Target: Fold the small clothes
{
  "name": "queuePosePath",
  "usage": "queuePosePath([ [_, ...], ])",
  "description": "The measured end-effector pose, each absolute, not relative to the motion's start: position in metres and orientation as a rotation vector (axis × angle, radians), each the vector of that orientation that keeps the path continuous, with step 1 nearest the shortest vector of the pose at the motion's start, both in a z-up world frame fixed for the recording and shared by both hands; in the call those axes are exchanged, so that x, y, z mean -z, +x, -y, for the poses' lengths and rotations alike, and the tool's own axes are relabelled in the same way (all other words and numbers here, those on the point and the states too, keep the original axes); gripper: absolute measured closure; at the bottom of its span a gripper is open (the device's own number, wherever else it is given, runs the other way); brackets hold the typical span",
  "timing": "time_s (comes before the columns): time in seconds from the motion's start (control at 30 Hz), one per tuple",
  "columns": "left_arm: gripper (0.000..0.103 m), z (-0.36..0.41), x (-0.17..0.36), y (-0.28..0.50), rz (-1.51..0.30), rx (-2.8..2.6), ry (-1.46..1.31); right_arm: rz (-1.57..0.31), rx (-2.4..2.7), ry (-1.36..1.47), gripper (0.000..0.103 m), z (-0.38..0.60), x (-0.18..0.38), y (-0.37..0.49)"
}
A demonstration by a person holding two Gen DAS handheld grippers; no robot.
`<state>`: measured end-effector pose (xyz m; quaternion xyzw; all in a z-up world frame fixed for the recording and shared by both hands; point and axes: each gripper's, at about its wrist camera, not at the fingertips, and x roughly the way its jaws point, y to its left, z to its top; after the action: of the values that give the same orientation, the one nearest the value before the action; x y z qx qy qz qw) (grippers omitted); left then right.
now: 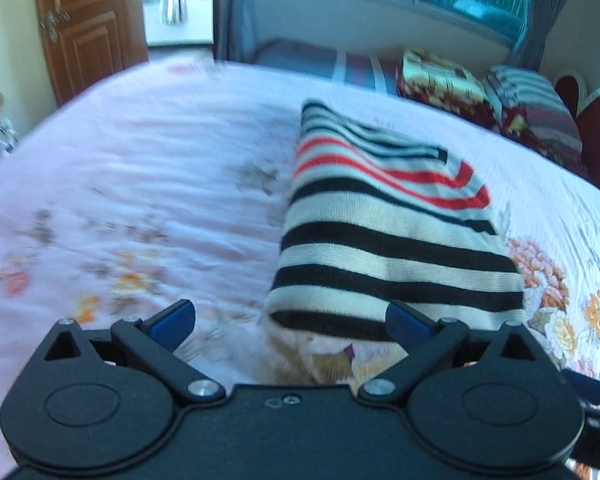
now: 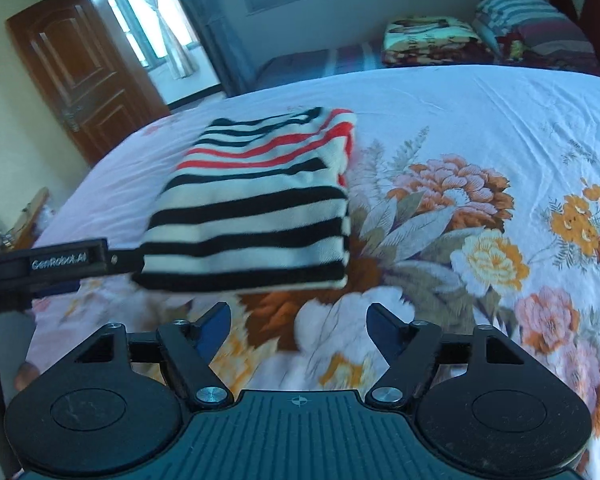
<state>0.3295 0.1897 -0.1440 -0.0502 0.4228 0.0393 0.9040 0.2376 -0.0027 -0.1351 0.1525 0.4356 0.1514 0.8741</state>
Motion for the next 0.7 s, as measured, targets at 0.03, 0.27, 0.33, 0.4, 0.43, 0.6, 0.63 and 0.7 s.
queuePosePath([
  [0.03,0.001,-0.188,0.137,0.317,-0.857,-0.095,-0.087,-0.899,-0.338,0.311,0.028,0.003,0.128,0.227],
  [0.27,0.001,-0.17,0.084,0.223,-0.791,-0.162,-0.005,-0.773,-0.385,0.261,0.01,0.018,0.068,0.139],
  [0.33,0.001,-0.167,0.072,0.196,-0.795,-0.158,-0.026,-0.726,-0.376,0.253,0.005,0.024,0.049,0.112],
  [0.4,0.001,-0.164,0.059,0.169,-0.79,-0.155,-0.047,-0.689,-0.359,0.248,0.001,0.03,0.031,0.087],
  [0.43,0.001,-0.163,0.053,0.155,-0.786,-0.155,-0.055,-0.672,-0.353,0.245,0.001,0.031,0.023,0.075],
  [0.6,0.001,-0.157,0.024,0.096,-0.752,-0.161,-0.08,-0.567,-0.288,0.222,0.0,0.04,-0.021,0.015],
  [0.63,0.0,-0.156,0.019,0.085,-0.741,-0.163,-0.076,-0.556,-0.27,0.208,0.0,0.04,-0.028,0.005],
  [0.7,0.0,-0.154,0.01,0.066,-0.721,-0.169,-0.064,-0.532,-0.235,0.169,0.0,0.037,-0.037,-0.013],
])
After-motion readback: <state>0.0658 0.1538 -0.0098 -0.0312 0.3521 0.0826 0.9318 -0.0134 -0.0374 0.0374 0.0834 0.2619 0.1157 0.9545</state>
